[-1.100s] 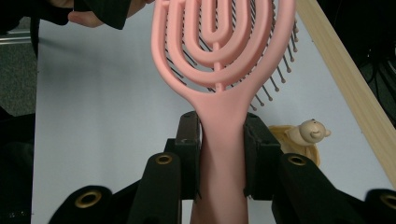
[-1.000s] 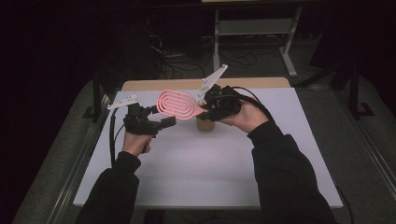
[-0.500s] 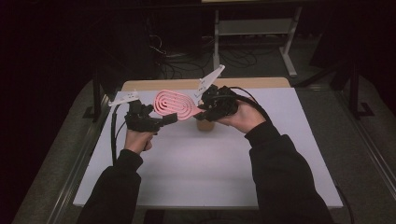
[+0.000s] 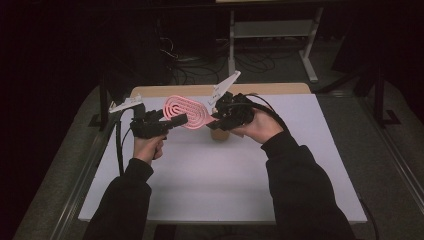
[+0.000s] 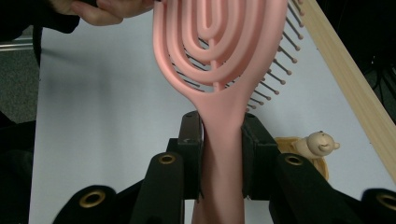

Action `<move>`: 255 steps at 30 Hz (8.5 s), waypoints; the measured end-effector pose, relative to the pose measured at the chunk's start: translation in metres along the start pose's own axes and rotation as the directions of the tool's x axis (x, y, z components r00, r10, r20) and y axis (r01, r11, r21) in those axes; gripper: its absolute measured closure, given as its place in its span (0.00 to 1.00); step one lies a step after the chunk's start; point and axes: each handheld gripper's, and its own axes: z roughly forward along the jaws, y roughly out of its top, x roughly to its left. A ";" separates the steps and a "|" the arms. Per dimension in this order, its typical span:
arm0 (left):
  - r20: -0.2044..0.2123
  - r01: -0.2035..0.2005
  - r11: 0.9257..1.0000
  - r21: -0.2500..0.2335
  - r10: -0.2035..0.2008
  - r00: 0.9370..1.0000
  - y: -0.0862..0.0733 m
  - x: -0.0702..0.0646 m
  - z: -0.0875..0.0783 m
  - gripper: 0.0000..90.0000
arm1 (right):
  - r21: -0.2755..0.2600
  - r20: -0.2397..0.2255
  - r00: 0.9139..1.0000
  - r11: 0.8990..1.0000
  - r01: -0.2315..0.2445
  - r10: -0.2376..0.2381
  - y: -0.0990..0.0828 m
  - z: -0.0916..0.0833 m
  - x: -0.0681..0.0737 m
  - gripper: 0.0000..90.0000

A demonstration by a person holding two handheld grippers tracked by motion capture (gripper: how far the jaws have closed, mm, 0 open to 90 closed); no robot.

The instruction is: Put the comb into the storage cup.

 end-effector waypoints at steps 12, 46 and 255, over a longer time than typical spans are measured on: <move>0.134 0.026 0.998 -0.057 -0.018 0.991 0.003 0.000 -0.006 0.64 | 0.010 -0.032 0.999 1.000 -0.022 0.023 -0.007 0.007 -0.004 0.79; 0.088 -0.133 0.991 0.004 0.132 0.987 0.030 -0.028 0.016 0.70 | -0.035 0.031 0.975 0.975 -0.221 0.222 -0.048 0.010 -0.021 0.24; -0.125 -0.134 0.985 0.109 0.147 0.981 -0.014 0.055 0.045 0.69 | -0.233 0.167 0.834 0.843 -0.485 0.526 -0.269 -0.034 0.011 0.00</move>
